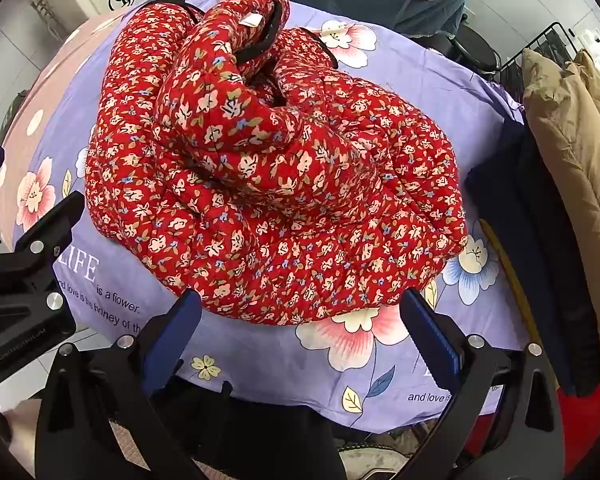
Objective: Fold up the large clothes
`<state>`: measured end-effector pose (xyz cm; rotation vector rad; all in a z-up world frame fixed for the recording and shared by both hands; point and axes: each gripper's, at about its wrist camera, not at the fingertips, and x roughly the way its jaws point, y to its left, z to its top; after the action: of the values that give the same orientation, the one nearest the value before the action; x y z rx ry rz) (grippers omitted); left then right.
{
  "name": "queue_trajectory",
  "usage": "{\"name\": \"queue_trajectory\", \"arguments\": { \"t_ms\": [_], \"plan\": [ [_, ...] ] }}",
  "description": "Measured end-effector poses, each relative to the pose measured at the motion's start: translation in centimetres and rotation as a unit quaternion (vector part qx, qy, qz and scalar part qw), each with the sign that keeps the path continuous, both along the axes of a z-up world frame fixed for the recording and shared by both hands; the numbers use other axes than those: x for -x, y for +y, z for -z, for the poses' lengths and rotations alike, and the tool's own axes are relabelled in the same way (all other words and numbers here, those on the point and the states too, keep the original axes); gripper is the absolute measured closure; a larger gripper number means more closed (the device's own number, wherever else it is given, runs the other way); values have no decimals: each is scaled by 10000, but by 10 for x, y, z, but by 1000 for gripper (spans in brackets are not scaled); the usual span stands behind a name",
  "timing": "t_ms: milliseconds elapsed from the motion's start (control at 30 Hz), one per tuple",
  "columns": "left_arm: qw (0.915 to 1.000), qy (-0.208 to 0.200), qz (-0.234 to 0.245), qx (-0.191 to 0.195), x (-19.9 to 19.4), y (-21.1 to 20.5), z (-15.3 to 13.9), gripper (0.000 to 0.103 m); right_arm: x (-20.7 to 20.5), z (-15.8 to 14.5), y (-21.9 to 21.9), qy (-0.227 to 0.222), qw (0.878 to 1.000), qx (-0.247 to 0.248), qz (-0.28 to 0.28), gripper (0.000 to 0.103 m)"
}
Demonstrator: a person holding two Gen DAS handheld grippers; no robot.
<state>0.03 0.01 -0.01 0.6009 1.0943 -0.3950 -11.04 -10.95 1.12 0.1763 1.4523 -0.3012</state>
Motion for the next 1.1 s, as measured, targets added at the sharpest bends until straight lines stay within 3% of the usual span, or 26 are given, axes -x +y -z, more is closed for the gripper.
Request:
{"name": "queue_trajectory", "arguments": {
  "t_ms": [1100],
  "plan": [
    [10000, 21, -78, -37, 0, 4, 5, 6, 2, -2, 0, -20, 10000, -7, 2, 5]
  ]
}}
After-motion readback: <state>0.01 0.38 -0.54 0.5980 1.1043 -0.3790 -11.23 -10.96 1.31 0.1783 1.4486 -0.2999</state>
